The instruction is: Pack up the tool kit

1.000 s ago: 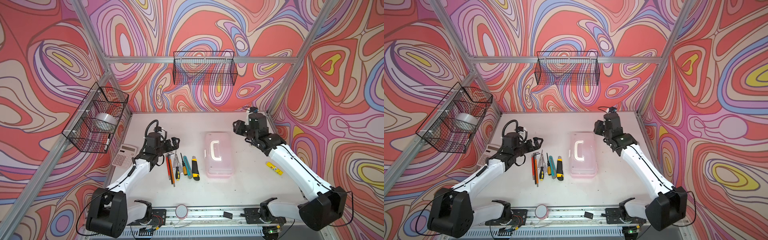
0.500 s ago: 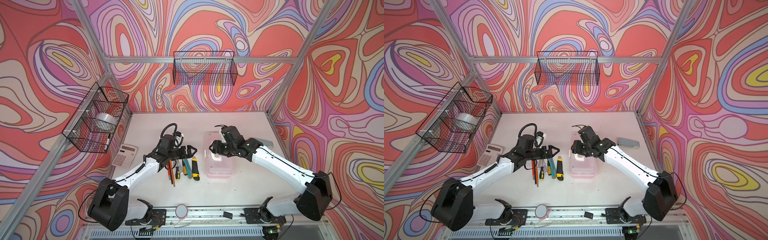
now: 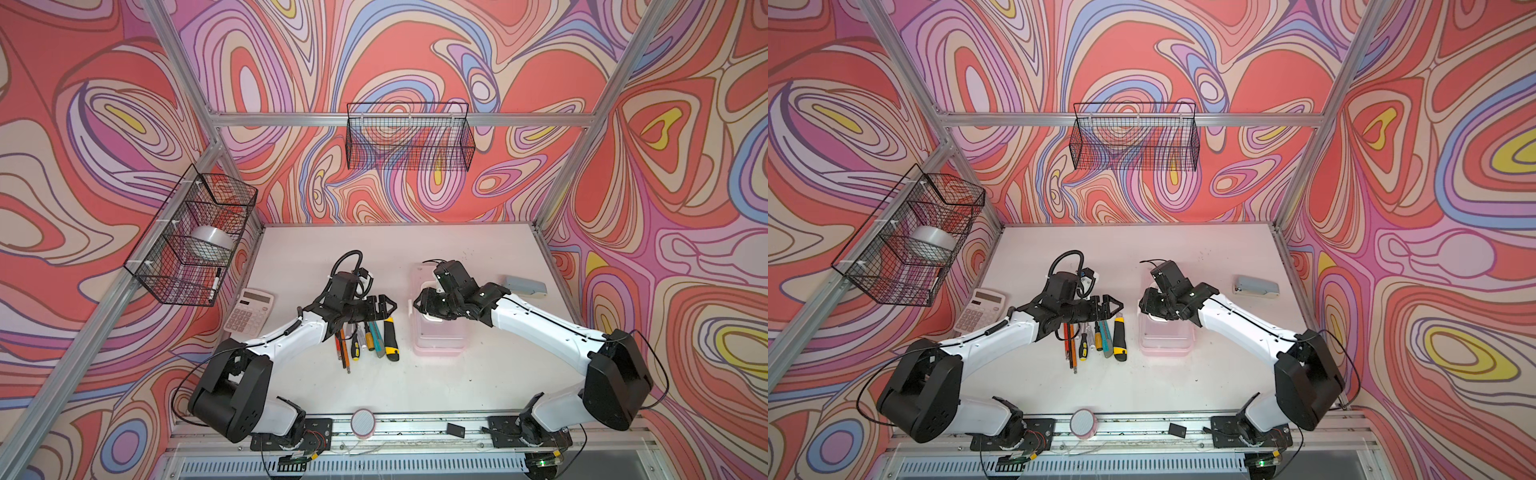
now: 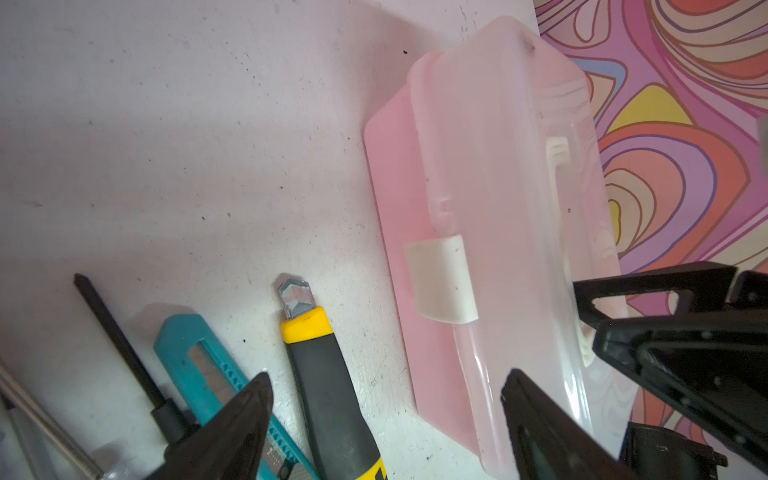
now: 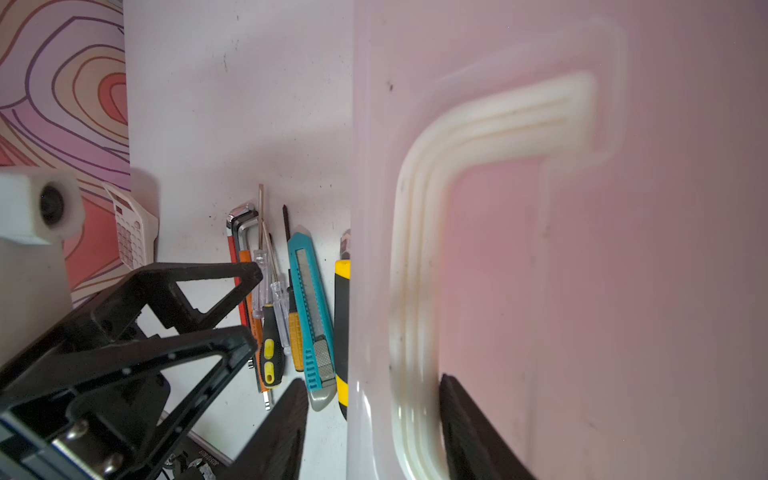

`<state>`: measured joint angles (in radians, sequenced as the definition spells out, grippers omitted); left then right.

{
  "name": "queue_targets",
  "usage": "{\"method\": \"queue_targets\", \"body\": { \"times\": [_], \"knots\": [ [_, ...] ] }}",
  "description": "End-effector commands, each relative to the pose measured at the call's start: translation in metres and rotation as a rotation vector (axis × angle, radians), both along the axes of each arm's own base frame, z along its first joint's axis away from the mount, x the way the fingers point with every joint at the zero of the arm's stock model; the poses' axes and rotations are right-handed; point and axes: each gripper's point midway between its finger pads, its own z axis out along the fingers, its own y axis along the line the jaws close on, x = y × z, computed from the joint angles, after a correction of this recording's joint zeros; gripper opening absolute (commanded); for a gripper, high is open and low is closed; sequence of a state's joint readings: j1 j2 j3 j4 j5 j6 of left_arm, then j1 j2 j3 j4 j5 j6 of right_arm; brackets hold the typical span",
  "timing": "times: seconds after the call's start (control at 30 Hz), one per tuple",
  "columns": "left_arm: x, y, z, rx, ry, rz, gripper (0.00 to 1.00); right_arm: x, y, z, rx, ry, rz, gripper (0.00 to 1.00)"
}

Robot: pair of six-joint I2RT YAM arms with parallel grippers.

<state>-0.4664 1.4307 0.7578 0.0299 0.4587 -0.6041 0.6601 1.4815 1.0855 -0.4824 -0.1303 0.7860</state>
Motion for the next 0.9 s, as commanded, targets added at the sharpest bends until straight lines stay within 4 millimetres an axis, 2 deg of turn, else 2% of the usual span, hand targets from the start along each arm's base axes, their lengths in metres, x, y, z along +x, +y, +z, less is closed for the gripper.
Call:
{"method": "queue_targets", "body": {
  "times": [0.0,0.07,0.3,0.43,0.53,0.67,0.87],
  "knots": [
    [0.006,-0.004,0.002,-0.012,-0.023,0.006,0.86,-0.001,0.005,-0.015,0.034,0.016,0.033,0.54],
    [0.005,-0.005,0.002,-0.012,-0.026,-0.004,0.86,0.001,0.004,-0.012,0.096,0.005,0.04,0.54],
    [0.006,-0.006,-0.001,-0.013,-0.031,-0.007,0.86,0.006,-0.018,-0.015,0.235,-0.014,0.062,0.53],
    [0.006,-0.01,-0.005,-0.019,-0.023,-0.016,0.85,0.008,-0.016,-0.017,0.28,-0.012,0.086,0.52],
    [0.005,-0.013,-0.009,-0.013,-0.02,-0.018,0.84,0.01,-0.015,-0.022,0.272,0.007,0.079,0.52],
    [0.002,-0.017,-0.009,0.034,-0.034,-0.025,0.84,0.015,-0.03,-0.031,0.13,0.075,0.017,0.49],
    [0.0,-0.028,-0.001,0.03,-0.059,-0.045,0.85,0.015,-0.037,-0.024,0.063,0.074,-0.003,0.49]
  ]
}}
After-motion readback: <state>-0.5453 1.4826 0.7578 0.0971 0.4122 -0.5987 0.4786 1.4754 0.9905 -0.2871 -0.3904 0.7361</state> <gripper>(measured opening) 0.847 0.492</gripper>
